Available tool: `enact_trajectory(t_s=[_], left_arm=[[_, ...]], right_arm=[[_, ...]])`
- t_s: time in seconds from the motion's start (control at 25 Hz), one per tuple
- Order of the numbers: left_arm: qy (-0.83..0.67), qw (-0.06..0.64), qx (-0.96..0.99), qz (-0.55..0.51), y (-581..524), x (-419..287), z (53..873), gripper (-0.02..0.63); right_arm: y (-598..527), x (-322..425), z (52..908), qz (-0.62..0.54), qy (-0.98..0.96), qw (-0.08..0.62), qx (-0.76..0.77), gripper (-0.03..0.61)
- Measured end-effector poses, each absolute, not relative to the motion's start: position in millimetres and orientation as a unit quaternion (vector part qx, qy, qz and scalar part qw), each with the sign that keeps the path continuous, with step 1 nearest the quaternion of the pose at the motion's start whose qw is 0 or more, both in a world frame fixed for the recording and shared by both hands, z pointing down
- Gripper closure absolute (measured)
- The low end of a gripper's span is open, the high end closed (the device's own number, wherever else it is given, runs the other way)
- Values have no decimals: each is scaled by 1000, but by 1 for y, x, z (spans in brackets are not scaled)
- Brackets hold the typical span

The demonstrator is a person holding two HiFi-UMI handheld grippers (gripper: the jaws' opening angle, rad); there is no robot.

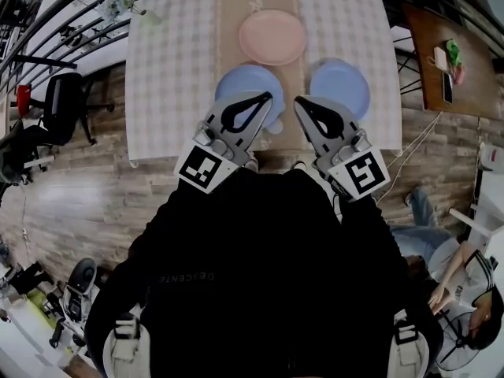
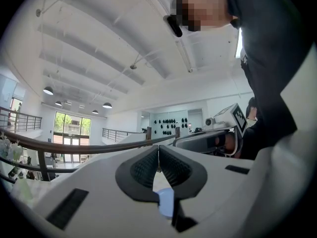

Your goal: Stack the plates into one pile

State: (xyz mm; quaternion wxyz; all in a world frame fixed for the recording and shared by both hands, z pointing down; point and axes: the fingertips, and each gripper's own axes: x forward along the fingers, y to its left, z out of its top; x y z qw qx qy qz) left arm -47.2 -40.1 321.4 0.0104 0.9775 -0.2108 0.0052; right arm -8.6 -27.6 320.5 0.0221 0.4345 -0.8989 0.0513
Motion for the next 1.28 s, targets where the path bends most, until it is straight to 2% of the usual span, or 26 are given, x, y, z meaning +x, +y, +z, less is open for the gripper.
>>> enact_trajectory(t_s=[0.8,1.28], left_arm=[[-144,26,989,-2,-94,-101,329,592],[-157,10,988,-10,-87,-80,329,592]], right_arm=[[-86,-68,336,63,-878,46,472,571],[-84,-44,338,68,-882,43,464,571]])
